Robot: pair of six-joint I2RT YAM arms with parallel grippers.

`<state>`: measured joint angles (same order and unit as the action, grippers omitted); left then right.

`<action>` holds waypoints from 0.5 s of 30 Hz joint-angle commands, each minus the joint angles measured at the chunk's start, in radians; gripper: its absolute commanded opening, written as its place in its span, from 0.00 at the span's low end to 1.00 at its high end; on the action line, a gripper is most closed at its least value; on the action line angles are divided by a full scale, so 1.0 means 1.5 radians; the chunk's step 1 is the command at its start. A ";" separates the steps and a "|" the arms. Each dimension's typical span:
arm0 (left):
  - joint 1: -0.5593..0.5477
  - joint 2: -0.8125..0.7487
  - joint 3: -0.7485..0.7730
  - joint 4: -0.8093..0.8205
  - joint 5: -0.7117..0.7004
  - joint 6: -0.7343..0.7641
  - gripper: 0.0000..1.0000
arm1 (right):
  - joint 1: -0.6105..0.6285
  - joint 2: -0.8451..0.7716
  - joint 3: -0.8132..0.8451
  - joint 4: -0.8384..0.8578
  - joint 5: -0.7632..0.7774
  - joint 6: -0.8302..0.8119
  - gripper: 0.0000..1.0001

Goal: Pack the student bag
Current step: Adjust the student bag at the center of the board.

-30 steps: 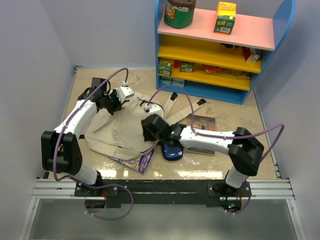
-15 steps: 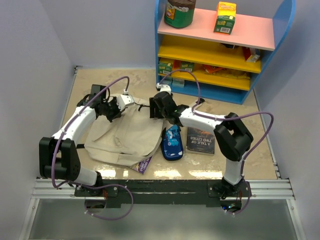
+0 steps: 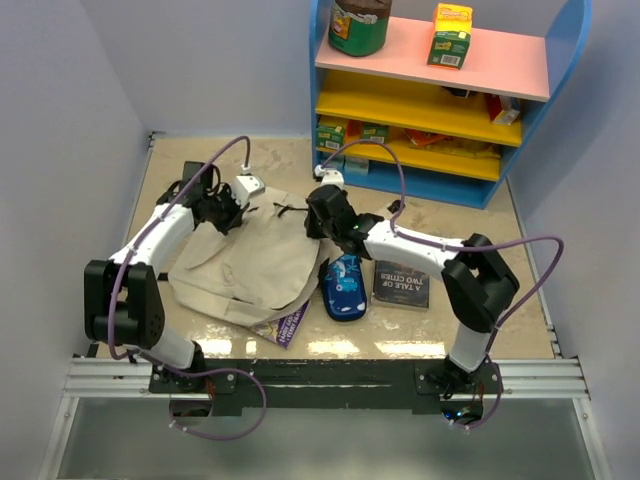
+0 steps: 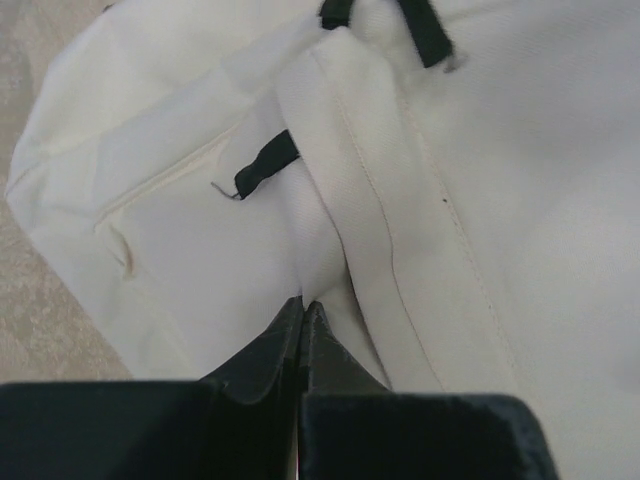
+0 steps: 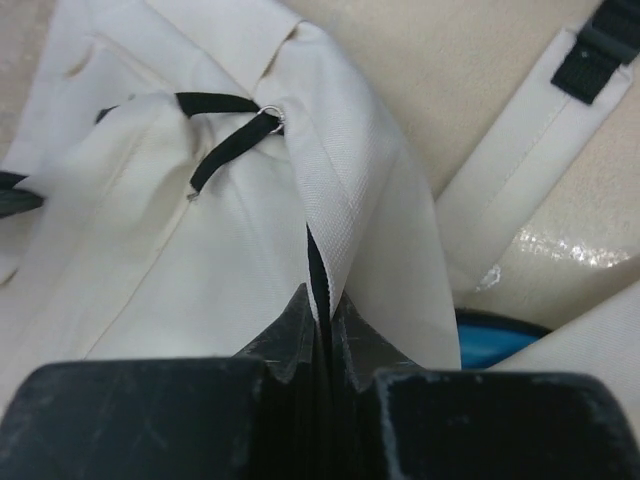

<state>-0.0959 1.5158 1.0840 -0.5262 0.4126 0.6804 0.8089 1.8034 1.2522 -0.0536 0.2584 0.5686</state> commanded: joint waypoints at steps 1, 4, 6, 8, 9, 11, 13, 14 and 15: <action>0.014 0.034 0.079 0.090 -0.068 -0.095 0.00 | 0.080 -0.081 0.030 -0.082 0.099 0.055 0.00; 0.015 0.055 0.125 0.082 -0.087 -0.092 0.00 | 0.136 -0.105 0.016 -0.112 0.112 0.095 0.00; 0.016 0.067 0.153 0.082 -0.087 -0.093 0.00 | 0.155 -0.106 -0.008 -0.116 0.094 0.117 0.00; 0.016 0.072 0.168 0.075 -0.072 -0.097 0.00 | 0.182 -0.095 -0.028 -0.120 0.072 0.147 0.00; 0.016 0.073 0.168 0.074 -0.066 -0.100 0.00 | 0.192 -0.088 -0.033 -0.118 0.067 0.156 0.00; 0.016 0.068 0.156 0.057 -0.043 -0.101 0.00 | 0.221 -0.070 -0.047 -0.112 0.057 0.174 0.00; 0.014 0.059 0.135 0.042 -0.026 -0.082 0.00 | 0.241 -0.060 -0.057 -0.098 0.043 0.183 0.00; 0.014 0.043 0.103 0.040 -0.021 -0.075 0.00 | 0.245 -0.059 -0.064 -0.095 0.036 0.186 0.06; 0.014 0.034 0.083 0.044 -0.022 -0.067 0.00 | 0.248 -0.060 -0.067 -0.082 0.028 0.186 0.10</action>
<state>-0.0967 1.6161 1.2591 -0.5945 0.4179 0.5365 1.1023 1.7111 1.1923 -0.1307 0.4355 0.7883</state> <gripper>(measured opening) 0.015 0.056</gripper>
